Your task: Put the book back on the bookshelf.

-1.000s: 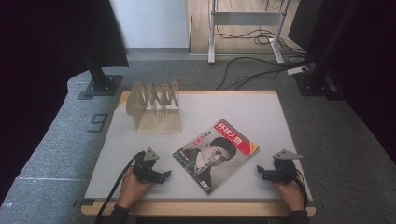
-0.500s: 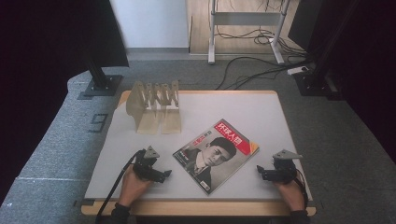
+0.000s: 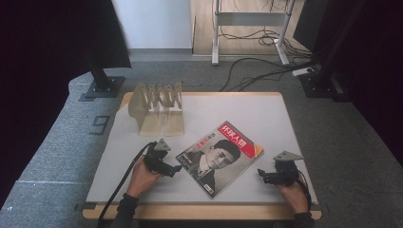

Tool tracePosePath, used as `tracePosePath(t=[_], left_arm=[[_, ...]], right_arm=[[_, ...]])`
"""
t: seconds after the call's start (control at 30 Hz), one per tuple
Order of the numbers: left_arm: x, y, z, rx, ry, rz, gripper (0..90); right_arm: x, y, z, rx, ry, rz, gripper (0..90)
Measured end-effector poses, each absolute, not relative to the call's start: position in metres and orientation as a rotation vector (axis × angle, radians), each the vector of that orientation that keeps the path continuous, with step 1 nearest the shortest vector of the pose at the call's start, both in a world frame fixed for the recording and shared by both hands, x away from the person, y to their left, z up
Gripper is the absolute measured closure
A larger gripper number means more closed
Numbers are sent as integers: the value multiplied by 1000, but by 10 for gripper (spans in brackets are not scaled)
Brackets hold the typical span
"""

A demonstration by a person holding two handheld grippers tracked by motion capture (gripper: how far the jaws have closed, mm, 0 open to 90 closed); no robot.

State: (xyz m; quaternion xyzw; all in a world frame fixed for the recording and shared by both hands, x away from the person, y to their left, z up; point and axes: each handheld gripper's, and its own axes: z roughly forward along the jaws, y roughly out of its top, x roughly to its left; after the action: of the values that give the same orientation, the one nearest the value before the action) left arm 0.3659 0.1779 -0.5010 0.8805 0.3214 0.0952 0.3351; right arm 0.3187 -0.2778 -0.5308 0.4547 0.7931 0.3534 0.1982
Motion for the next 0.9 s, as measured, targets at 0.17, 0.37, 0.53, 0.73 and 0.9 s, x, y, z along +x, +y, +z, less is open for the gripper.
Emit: tracePosePath(t=[0.17, 0.37, 0.53, 0.73, 0.9], left_arm=[[376, 160, -500, 2317, 777, 227, 0], [384, 145, -504, 2316, 744, 186, 0], [389, 140, -511, 2354, 738, 182, 0], [391, 131, -522, 2376, 720, 154, 0], [389, 130, -522, 2369, 721, 160, 0]], right_arm=[[324, -271, -529, 1250, 2227, 984, 27], [331, -261, -530, 1238, 2235, 983, 10], [336, -257, -530, 1225, 2235, 990, 10], [343, -250, -533, 1212, 2245, 978, 15], [345, -248, -534, 1211, 2245, 967, 23]])
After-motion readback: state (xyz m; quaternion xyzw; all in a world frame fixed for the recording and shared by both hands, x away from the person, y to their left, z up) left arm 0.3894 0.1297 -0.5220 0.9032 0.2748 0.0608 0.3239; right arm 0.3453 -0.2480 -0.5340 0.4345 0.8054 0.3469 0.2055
